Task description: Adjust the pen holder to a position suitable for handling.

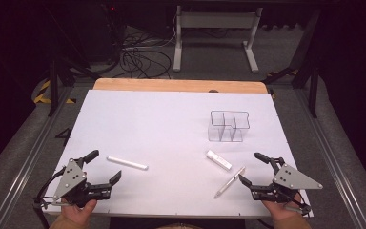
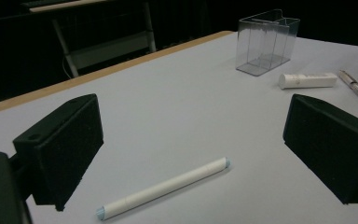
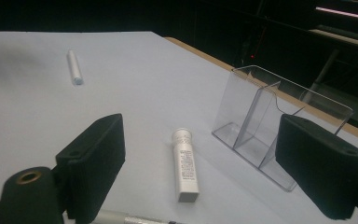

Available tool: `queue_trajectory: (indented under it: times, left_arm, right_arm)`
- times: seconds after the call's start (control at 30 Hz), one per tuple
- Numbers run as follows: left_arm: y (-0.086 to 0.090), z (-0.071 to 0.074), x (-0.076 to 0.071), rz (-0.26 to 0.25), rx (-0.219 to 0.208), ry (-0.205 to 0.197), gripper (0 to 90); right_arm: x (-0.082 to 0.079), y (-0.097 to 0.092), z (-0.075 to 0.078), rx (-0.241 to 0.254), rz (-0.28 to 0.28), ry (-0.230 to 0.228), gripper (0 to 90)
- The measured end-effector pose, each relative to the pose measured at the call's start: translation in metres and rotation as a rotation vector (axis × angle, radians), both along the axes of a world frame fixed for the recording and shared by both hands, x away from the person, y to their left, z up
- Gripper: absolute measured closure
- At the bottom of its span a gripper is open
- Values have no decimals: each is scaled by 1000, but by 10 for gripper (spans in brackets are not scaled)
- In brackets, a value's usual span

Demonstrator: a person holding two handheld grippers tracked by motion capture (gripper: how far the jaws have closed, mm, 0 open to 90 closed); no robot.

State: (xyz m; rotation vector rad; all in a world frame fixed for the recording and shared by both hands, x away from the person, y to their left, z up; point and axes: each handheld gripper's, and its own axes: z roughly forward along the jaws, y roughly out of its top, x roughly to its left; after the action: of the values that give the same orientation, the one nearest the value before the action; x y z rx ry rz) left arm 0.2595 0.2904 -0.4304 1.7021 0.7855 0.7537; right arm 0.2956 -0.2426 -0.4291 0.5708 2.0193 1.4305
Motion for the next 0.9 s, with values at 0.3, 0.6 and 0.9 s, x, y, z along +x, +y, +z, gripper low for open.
queue_trajectory:
  times: [0.3, 0.6, 0.9]
  left_arm:
    - [1, 0, 0, 9, -1, -6, 56]
    - [0, 1, -2, 4, 14, -13, 58]
    - [0, 1, -2, 9, 14, -19, 58]
  right_arm:
    - [1, 2, 0, -8, 14, 5, 168]
    - [2, 3, 2, -20, 28, 16, 181]
    - [4, 4, 3, -26, 25, 23, 180]
